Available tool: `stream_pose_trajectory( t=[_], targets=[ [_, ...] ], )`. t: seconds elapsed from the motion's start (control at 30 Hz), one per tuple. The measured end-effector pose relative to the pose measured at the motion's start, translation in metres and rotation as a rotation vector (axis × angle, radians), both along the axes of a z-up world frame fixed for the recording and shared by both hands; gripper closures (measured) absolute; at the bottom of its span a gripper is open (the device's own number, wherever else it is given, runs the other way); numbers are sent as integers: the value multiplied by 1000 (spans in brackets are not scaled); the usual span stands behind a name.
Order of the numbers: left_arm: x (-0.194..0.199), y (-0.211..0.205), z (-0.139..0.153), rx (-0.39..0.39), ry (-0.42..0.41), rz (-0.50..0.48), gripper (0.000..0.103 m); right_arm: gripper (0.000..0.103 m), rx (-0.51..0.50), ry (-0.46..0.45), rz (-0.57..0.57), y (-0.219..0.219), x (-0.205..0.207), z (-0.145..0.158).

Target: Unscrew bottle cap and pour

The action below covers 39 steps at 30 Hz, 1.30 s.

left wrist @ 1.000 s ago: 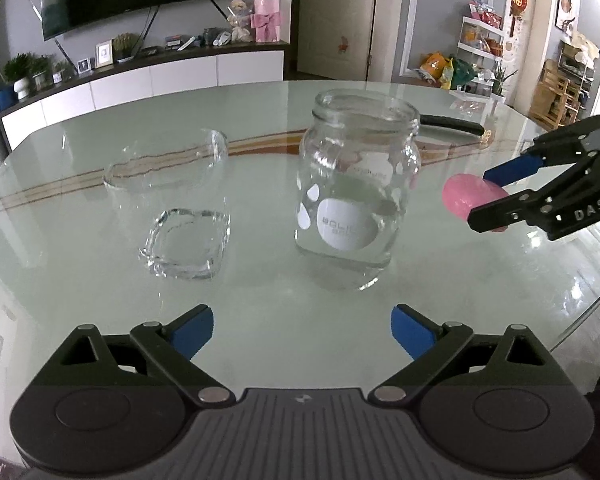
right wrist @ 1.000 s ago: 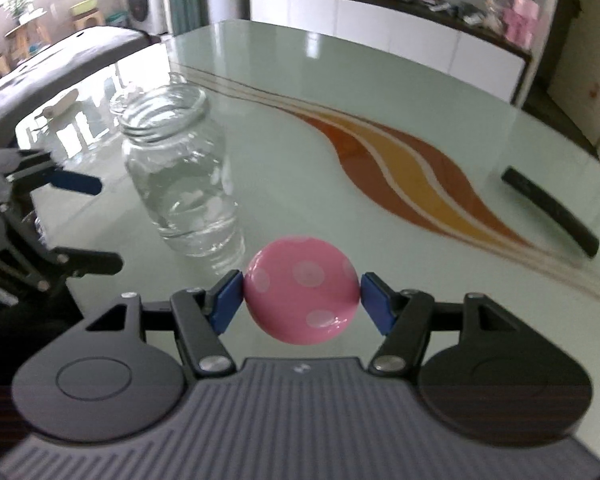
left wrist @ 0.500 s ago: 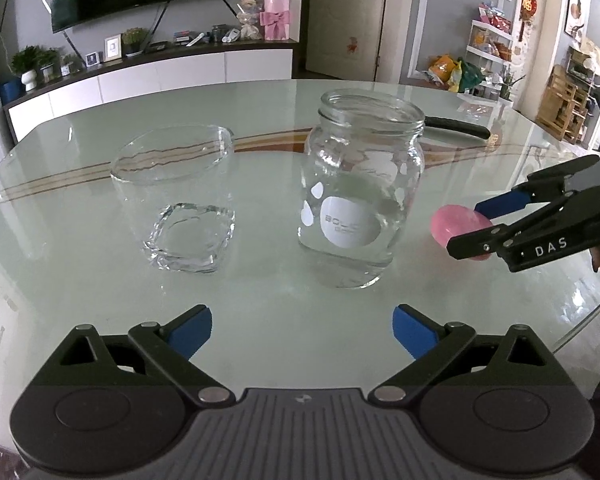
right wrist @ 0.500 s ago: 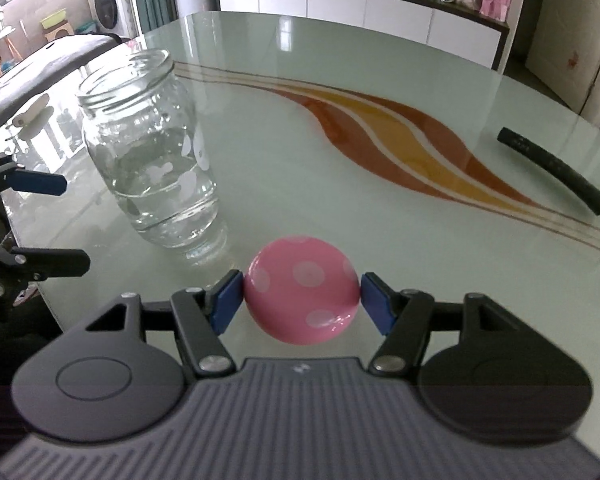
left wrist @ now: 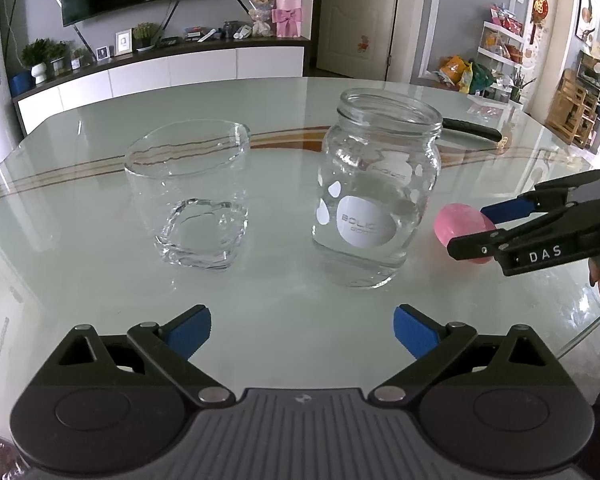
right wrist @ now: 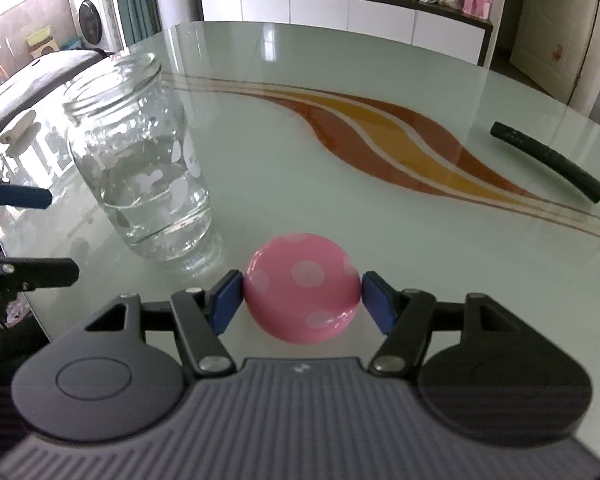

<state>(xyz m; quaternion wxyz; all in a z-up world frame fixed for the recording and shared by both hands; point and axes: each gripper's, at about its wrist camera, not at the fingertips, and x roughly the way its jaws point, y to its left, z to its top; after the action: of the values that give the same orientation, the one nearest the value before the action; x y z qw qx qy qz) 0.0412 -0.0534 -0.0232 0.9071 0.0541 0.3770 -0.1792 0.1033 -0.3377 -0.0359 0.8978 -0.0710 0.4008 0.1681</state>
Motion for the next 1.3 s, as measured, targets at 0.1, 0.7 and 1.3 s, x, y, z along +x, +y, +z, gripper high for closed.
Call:
stream_pose_trajectory(
  t=[0.1, 0.7, 1.3],
  targets=[
    [-1, 1, 1, 5, 0, 11, 3, 37, -12, -8, 3, 3, -1, -2],
    [-4, 8, -1, 14, -4, 78, 1, 8, 23, -121, -92, 8, -37, 10],
    [-18, 27, -7, 9, -14, 189, 0, 0, 234, -145, -283, 30, -81, -9]
  ],
)
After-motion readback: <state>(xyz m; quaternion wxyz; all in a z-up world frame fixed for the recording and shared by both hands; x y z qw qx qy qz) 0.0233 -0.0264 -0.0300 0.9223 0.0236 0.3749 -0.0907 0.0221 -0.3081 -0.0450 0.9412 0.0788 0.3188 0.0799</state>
